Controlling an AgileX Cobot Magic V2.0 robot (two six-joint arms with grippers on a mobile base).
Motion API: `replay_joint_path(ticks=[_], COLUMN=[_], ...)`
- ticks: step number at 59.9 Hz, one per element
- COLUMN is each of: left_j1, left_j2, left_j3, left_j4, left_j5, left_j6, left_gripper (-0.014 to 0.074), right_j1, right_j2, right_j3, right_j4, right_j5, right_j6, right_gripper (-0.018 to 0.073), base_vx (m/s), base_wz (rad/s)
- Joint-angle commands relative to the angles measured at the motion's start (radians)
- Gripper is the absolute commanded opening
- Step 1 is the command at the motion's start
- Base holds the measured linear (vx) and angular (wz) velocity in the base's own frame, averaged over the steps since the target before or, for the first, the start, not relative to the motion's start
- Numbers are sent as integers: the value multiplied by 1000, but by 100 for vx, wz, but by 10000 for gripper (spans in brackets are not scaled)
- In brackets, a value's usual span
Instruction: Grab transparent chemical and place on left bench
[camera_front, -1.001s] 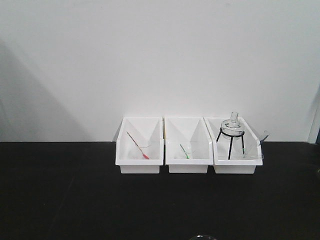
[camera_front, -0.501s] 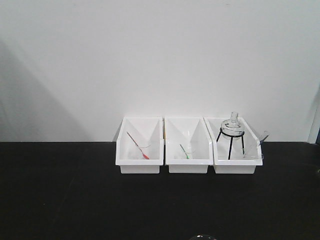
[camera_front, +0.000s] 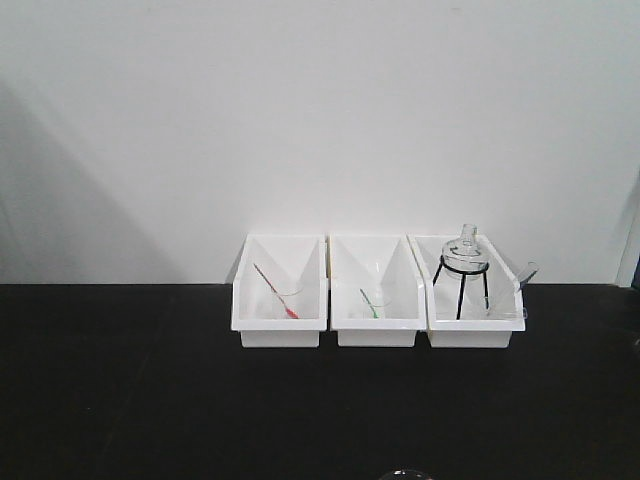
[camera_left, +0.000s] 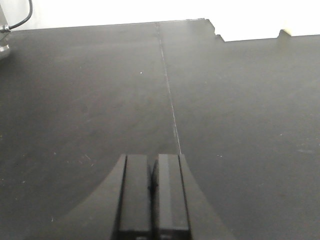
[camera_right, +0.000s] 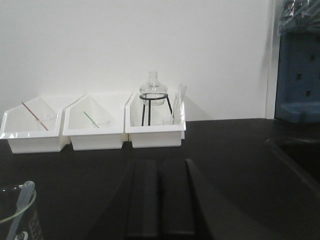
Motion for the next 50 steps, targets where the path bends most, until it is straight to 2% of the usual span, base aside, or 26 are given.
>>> replay_joint_path(ticks=[1, 50], left_j1=[-2, -2], left_j2=[-19, -19], left_j3=[16, 16], left_j4=[-1, -1], left_j5=[-78, -78], left_j6=[-8, -8], left_gripper=[-3, -3], right_j1=[-2, -4], right_j2=[-15, -14], right_j3=[9, 9], right_j4=[-11, -11], right_j5=[-44, -28], right_j6=[2, 5], right_gripper=[-4, -4], base_vx=[0, 0], base_wz=[0, 0])
